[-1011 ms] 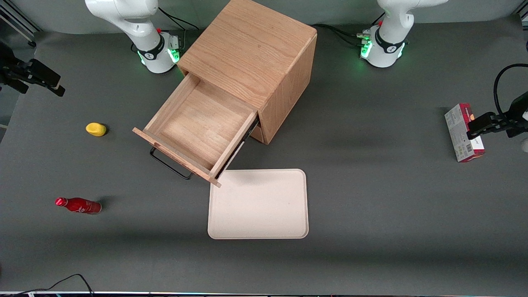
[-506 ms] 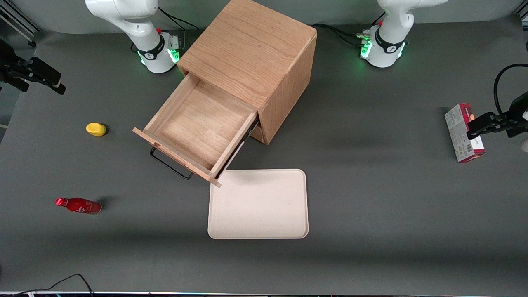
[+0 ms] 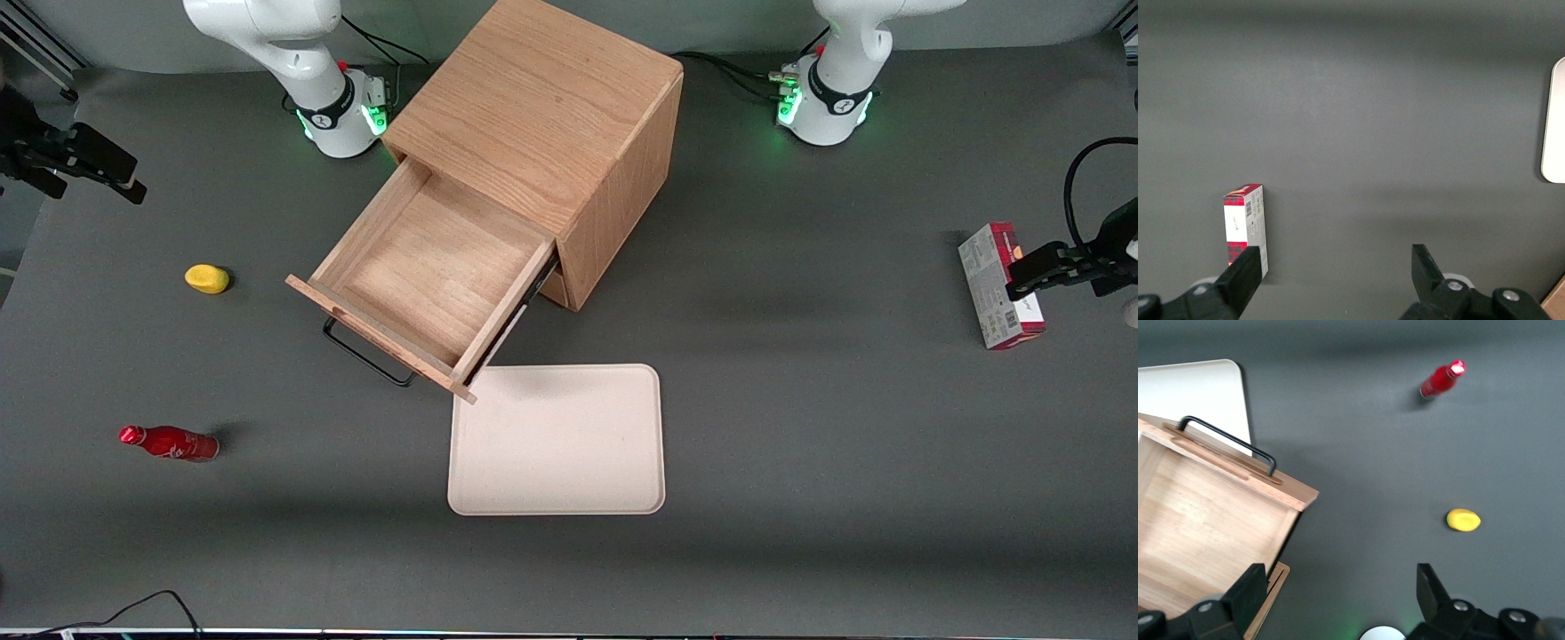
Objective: Close top drawer
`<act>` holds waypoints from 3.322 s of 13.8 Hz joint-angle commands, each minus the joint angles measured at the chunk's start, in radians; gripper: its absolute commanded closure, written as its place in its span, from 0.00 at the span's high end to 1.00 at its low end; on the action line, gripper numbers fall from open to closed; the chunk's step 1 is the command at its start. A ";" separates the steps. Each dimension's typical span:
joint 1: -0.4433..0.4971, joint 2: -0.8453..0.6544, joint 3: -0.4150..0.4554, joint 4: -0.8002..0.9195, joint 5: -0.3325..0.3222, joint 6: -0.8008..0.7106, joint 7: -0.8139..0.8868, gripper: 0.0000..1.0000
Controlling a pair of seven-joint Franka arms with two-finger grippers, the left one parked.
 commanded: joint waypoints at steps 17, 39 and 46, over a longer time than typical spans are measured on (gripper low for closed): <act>0.066 0.428 0.148 0.493 -0.006 -0.120 -0.798 1.00; 0.003 0.541 0.084 0.516 0.278 -0.211 -0.712 1.00; 0.038 0.635 0.089 0.326 0.199 0.007 -0.706 1.00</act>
